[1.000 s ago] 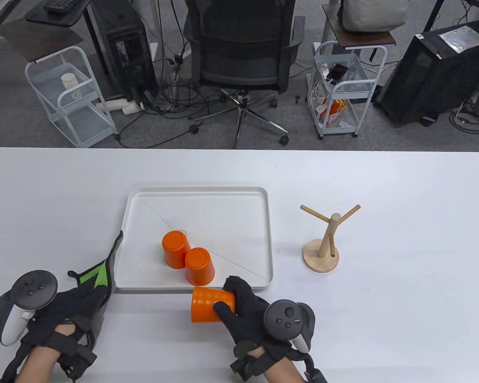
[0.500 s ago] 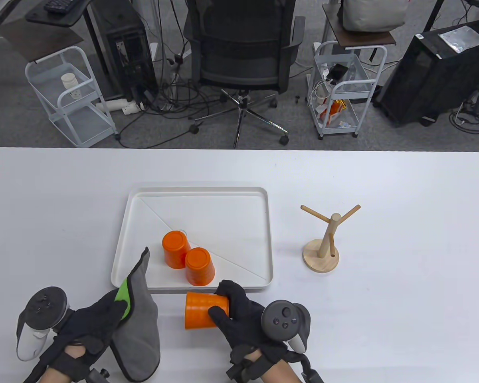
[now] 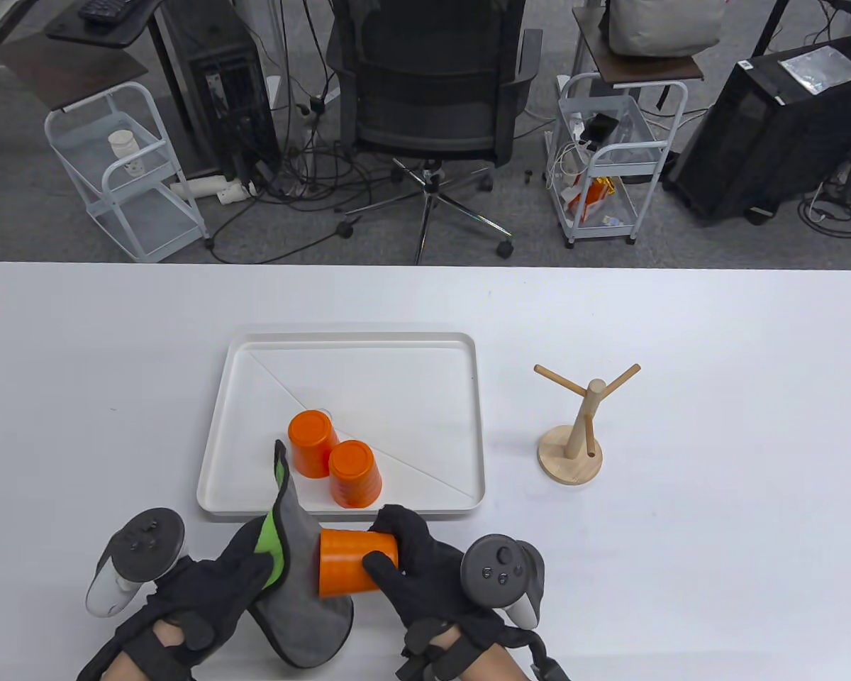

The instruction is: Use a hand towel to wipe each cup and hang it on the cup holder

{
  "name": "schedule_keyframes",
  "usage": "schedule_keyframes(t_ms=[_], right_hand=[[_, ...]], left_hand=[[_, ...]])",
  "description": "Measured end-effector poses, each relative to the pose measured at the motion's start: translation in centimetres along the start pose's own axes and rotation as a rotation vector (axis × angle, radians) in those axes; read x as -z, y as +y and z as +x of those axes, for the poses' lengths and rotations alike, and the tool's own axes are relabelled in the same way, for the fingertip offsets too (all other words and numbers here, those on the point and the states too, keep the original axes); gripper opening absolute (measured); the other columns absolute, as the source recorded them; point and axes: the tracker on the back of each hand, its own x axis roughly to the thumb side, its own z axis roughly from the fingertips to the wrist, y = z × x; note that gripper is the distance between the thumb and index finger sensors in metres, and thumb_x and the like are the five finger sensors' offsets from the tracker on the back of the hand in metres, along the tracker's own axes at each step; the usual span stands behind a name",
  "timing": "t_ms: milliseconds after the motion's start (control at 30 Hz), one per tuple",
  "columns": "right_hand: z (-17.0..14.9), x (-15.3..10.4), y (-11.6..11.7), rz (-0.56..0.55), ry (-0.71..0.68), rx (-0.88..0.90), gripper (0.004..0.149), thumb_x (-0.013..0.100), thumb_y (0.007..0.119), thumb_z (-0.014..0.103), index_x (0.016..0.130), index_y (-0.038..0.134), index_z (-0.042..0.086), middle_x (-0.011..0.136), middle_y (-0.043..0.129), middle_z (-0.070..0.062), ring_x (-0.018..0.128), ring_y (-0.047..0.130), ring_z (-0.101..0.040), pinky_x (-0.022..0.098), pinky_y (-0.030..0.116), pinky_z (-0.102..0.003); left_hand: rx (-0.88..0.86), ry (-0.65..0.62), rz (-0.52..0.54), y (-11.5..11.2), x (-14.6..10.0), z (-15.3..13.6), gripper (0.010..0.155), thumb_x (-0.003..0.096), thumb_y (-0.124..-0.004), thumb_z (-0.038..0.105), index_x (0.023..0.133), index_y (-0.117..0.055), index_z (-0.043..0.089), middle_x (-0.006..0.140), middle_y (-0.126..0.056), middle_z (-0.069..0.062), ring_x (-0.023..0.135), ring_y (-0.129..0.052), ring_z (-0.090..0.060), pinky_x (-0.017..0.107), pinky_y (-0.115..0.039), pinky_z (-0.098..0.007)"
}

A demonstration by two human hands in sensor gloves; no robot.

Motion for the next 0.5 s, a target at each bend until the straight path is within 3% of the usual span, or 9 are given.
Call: schedule_keyframes(t_ms=[167, 500], right_hand=[[0.2, -0.1, -0.3, -0.008, -0.010, 0.063, 0.075, 0.053, 0.060, 0.058, 0.101, 0.038, 0.005, 0.093, 0.077, -0.024, 0.061, 0.099, -0.037, 0.061, 0.076, -0.057], [0.2, -0.2, -0.7, -0.024, -0.028, 0.077, 0.074, 0.053, 0.059, 0.058, 0.101, 0.039, 0.005, 0.093, 0.077, -0.024, 0.059, 0.099, -0.036, 0.060, 0.076, -0.057]], left_hand=[[0.007, -0.053, -0.113, -0.9, 0.9, 0.1, 0.068, 0.0545, -0.040, 0.060, 0.106, -0.010, 0.026, 0.121, -0.037, 0.002, 0.107, -0.023, -0.047, 0.070, -0.028, -0.070], [0.032, -0.074, -0.224, -1.8, 2.2, -0.3, 0.069, 0.0542, -0.045, 0.061, 0.111, -0.014, 0.037, 0.125, -0.026, 0.010, 0.110, -0.007, -0.043, 0.072, -0.017, -0.070]])
